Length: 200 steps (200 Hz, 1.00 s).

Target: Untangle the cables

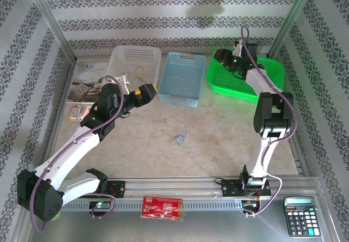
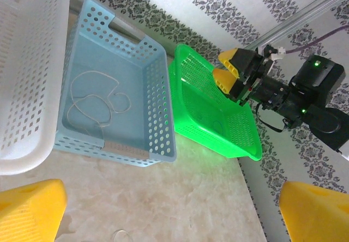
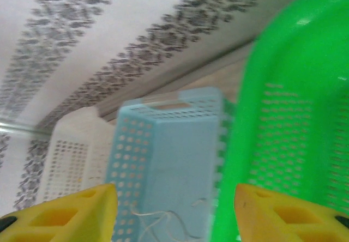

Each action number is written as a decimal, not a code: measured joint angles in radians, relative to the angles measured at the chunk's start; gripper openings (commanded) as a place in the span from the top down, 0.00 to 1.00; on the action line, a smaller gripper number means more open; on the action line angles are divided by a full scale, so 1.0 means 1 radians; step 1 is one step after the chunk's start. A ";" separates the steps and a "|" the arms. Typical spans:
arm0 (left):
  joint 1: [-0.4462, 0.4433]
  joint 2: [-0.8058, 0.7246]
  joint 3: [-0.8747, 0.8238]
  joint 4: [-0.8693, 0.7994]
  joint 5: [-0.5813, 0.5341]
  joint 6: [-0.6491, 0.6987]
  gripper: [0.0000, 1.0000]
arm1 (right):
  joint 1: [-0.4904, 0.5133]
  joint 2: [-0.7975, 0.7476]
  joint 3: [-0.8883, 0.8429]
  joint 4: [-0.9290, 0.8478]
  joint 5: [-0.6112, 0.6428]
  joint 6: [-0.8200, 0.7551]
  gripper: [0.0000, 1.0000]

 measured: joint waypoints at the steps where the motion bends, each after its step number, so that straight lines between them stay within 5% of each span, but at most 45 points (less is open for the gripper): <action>1: 0.000 0.000 0.000 0.000 0.000 0.000 0.00 | 0.000 0.001 0.000 -0.002 0.001 0.000 0.42; 109: 0.001 0.016 -0.013 0.010 0.011 -0.029 0.00 | -0.011 -0.024 -0.198 -0.179 0.039 -0.041 0.47; 200: 0.001 0.014 -0.023 0.019 0.015 -0.032 0.00 | 0.014 -0.434 -0.666 -0.182 -0.006 -0.006 0.47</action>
